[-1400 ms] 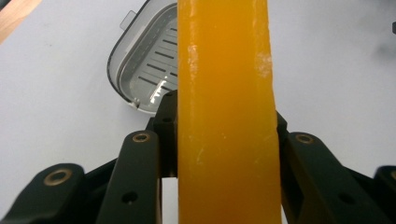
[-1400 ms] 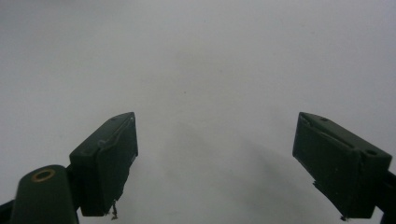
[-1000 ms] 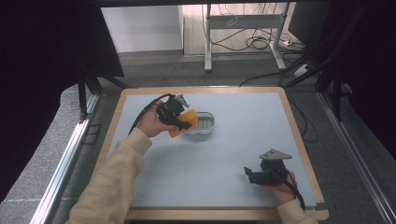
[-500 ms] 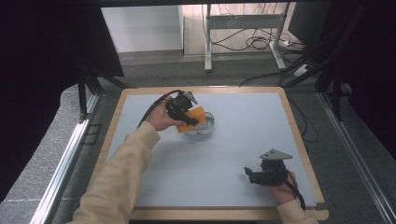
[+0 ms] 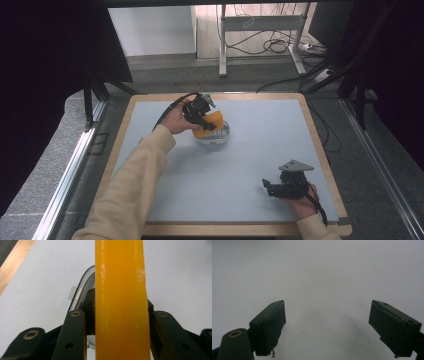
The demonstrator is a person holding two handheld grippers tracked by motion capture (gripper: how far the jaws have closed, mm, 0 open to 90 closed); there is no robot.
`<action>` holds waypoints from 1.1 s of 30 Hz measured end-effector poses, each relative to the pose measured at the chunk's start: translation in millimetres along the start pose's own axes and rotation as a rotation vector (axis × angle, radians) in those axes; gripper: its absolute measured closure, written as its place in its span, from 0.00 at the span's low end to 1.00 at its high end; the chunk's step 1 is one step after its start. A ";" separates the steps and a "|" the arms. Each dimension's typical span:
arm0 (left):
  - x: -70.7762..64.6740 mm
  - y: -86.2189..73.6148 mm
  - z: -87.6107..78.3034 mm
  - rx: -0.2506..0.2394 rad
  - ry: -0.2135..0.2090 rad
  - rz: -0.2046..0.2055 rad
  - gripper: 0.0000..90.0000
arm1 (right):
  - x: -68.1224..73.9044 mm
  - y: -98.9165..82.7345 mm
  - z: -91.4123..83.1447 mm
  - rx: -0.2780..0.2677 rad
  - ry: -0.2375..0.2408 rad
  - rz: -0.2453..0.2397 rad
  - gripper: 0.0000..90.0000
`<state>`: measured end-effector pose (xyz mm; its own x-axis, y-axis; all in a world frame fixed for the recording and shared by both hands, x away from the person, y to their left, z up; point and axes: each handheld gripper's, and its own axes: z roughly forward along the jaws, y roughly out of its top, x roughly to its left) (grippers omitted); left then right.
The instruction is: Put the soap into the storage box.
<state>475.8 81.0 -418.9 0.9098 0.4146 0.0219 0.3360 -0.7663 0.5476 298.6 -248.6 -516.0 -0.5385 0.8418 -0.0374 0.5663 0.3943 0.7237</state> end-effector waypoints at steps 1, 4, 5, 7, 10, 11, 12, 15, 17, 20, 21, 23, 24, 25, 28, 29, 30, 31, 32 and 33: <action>1.2 1.1 1.1 -0.001 -0.005 0.006 0.69 | 0.1 0.1 -0.1 0.000 0.000 0.001 0.16; 5.3 4.8 5.0 0.000 -0.025 0.020 0.69 | 0.1 0.1 -0.7 0.000 0.001 -0.001 0.16; 7.1 5.7 6.8 0.000 -0.036 0.030 0.69 | 0.0 0.0 -0.6 0.000 0.002 -0.001 0.16; 9.7 6.9 10.8 0.002 -0.047 0.040 0.69 | -0.2 -0.1 -0.5 0.002 0.001 0.002 0.16; 14.5 7.3 16.8 0.006 -0.061 0.051 0.69 | -0.4 -0.2 -0.8 0.000 0.001 0.001 0.16; 16.2 7.2 18.8 0.008 -0.066 0.052 0.69 | -0.4 -0.3 -0.8 0.000 0.000 0.003 0.16; 17.3 6.9 21.3 0.008 -0.069 0.053 0.69 | -0.7 -0.4 -0.8 0.002 0.001 0.004 0.16; 20.1 6.0 27.3 0.018 -0.081 0.064 0.69 | -1.6 -0.8 -0.4 0.002 0.001 0.004 0.16; 22.1 5.3 30.1 0.027 -0.094 0.063 0.69 | -1.9 -0.9 -0.3 0.001 0.001 0.007 0.16; 24.3 3.8 34.8 0.034 -0.103 0.060 0.69 | -0.2 -0.5 -1.4 0.000 0.004 0.005 0.16; 24.3 3.4 36.7 0.035 -0.106 0.063 0.69 | 1.2 0.0 -1.5 -0.002 0.006 -0.002 0.16; 24.7 2.8 40.3 0.040 -0.114 0.071 0.69 | 1.5 0.0 -1.3 -0.001 0.005 -0.003 0.16; 24.4 2.7 41.5 0.042 -0.116 0.071 0.69 | 1.1 -0.2 -1.2 0.001 0.005 -0.002 0.16; 24.3 2.6 43.1 0.045 -0.115 0.074 0.69 | 1.1 -0.2 -1.2 0.001 0.005 -0.002 0.16; 25.5 1.9 47.6 0.055 -0.108 0.073 0.69 | 0.1 -0.4 -2.0 -0.002 0.004 0.003 0.16; 25.9 1.3 49.5 0.055 -0.107 0.070 0.68 | 0.2 -0.4 -2.1 -0.002 0.004 0.002 0.16; 26.5 1.0 50.2 0.050 -0.103 0.069 0.68 | 0.4 -0.4 -2.1 -0.002 0.004 0.000 0.16; 27.7 1.2 48.8 0.031 -0.098 0.061 0.67 | 0.6 -0.4 -2.2 -0.002 0.006 -0.001 0.16; 29.1 2.8 43.5 0.001 -0.103 0.042 0.57 | 0.8 -0.4 -2.3 -0.002 0.007 -0.002 0.16; 29.1 2.8 43.5 0.001 -0.103 0.042 0.52 | 0.8 -0.4 -2.3 -0.002 0.007 -0.002 0.16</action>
<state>513.8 69.6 -453.2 0.9431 0.3300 -0.0411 0.2975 -0.7823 0.5473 296.5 -249.0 -514.7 -0.5439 0.8385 -0.0346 0.5637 0.3956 0.7251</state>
